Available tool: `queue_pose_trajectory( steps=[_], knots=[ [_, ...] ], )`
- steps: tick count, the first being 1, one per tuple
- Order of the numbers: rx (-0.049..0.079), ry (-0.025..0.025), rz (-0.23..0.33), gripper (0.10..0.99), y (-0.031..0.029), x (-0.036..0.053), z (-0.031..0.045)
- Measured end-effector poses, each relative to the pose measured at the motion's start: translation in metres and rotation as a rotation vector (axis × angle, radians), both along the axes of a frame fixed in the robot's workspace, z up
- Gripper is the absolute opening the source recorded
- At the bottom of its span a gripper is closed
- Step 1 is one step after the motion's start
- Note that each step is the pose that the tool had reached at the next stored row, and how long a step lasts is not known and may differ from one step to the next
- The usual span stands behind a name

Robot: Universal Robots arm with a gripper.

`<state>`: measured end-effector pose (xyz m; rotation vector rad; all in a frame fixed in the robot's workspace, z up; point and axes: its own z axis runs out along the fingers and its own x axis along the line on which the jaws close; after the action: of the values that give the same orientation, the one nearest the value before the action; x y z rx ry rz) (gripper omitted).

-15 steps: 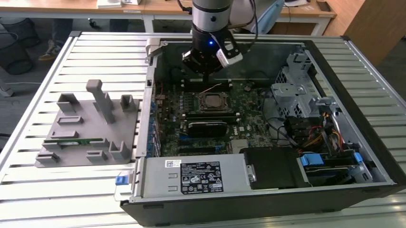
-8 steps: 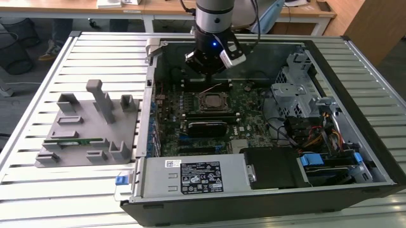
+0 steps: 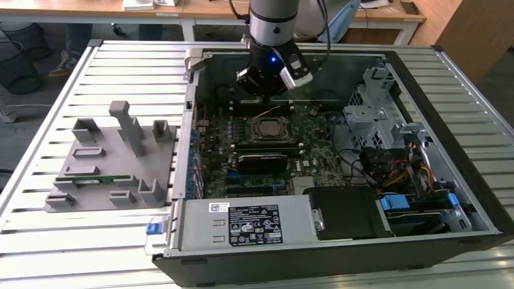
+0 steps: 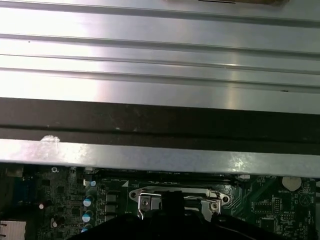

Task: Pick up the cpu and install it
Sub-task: 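Install the first cpu locking lever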

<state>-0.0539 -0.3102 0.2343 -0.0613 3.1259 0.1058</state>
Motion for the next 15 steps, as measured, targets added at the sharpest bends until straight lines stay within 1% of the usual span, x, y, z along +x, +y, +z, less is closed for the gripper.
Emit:
queue_pose_trajectory(
  steps=[8, 15],
  knots=[
    [0.000, 0.0001, 0.000, 0.114, 0.0001, 0.0076, -0.0041],
    [0.000, 0.0000, 0.000, 0.114, 0.0019, 0.0093, -0.0079]
  ],
)
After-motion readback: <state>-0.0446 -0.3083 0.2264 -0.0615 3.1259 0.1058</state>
